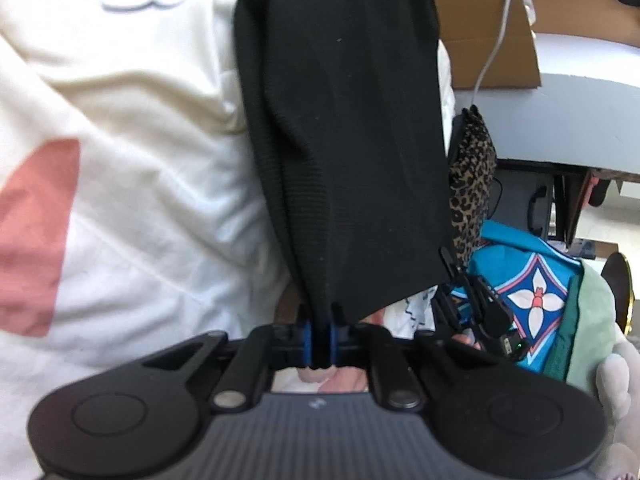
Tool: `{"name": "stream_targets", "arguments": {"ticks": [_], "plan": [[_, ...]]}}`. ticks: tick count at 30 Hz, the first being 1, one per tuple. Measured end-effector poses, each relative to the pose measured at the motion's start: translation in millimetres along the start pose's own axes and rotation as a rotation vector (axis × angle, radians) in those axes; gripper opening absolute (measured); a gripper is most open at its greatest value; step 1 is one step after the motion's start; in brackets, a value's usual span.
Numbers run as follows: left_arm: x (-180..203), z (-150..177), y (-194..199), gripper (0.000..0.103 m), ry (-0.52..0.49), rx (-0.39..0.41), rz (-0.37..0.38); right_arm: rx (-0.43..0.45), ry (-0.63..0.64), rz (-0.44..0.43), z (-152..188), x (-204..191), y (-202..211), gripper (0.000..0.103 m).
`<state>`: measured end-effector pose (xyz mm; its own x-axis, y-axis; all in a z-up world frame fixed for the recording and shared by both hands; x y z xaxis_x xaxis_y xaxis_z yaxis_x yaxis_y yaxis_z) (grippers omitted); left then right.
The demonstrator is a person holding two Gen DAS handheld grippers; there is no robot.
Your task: Fold clothes
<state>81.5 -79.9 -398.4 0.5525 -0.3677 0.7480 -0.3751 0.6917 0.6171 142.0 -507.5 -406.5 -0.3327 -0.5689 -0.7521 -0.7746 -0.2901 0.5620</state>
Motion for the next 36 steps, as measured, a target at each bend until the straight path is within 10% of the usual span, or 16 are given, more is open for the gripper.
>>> {"name": "stream_targets", "arguments": {"ticks": [12, 36], "plan": [[28, -1, 50, 0.008, -0.078, 0.038, -0.070, -0.062, 0.015, -0.045, 24, -17, 23, 0.004], [-42, -11, 69, 0.008, -0.067, 0.025, -0.233, -0.312, 0.117, -0.038, 85, -14, 32, 0.004]]}}
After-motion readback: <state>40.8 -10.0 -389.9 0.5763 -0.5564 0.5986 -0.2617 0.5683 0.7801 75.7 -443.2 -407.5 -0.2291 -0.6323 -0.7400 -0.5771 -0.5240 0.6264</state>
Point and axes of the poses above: each gripper's, at about its wrist camera, not at the fingertips, and y roughly against the way its jaws point, x to its right, z to its underside, the point moved 4 cm from there along -y, roughly the way its jaws point, and after that the axes turned 10 degrees about y, right-handed, at the moved point
